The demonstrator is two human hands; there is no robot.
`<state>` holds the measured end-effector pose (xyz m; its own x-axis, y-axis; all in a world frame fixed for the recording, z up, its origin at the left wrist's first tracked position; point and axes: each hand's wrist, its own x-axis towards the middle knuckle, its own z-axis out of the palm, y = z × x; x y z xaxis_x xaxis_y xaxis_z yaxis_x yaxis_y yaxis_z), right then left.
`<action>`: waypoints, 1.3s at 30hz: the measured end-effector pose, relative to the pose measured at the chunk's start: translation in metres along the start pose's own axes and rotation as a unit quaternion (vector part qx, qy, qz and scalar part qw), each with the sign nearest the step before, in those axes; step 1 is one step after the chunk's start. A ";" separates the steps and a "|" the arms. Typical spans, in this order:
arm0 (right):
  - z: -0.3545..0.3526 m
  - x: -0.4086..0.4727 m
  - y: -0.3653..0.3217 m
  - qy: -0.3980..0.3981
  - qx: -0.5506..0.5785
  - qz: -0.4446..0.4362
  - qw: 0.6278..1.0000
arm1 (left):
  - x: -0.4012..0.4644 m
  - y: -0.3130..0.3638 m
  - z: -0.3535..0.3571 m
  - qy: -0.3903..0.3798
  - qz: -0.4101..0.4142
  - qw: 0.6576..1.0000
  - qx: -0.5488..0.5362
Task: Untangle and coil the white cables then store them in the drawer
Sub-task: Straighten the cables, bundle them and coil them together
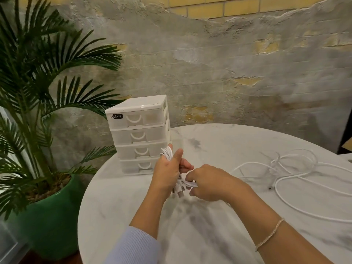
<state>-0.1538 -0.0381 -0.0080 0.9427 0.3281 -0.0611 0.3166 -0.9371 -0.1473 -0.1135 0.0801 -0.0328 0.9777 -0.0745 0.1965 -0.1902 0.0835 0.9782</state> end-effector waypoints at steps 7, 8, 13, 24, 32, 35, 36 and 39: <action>-0.006 -0.005 0.001 0.009 0.016 -0.010 1.000 | -0.008 0.006 0.008 -0.004 0.072 0.958 0.277; -0.007 -0.005 0.002 0.010 0.027 -0.010 1.000 | -0.006 0.006 0.008 -0.002 0.080 0.950 0.303; -0.013 -0.008 0.013 0.038 0.071 -0.020 0.997 | -0.002 0.001 0.012 -0.034 0.082 0.896 0.435; -0.032 -0.025 0.038 0.128 0.225 -0.017 0.966 | -0.018 0.006 0.019 -0.267 -0.022 0.931 0.246; -0.036 -0.008 0.085 0.180 0.063 0.067 0.979 | -0.016 0.007 0.000 -0.217 -0.062 0.958 0.177; -0.056 0.003 0.111 0.201 0.000 0.128 0.971 | -0.013 0.007 -0.005 -0.216 -0.070 0.959 0.173; -0.064 0.003 0.115 0.207 -0.011 0.143 0.968 | -0.013 0.008 -0.004 -0.222 -0.077 0.958 0.167; -0.089 0.013 0.126 0.341 -0.110 0.158 0.920 | -0.015 0.010 0.000 -0.242 -0.085 0.955 0.149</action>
<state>-0.0927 -0.1627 0.0603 0.8147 -0.0451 0.5781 -0.0408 -0.9990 -0.0204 -0.1302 0.0825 -0.0264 0.8546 -0.5185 -0.0290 -0.1204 -0.2521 0.9602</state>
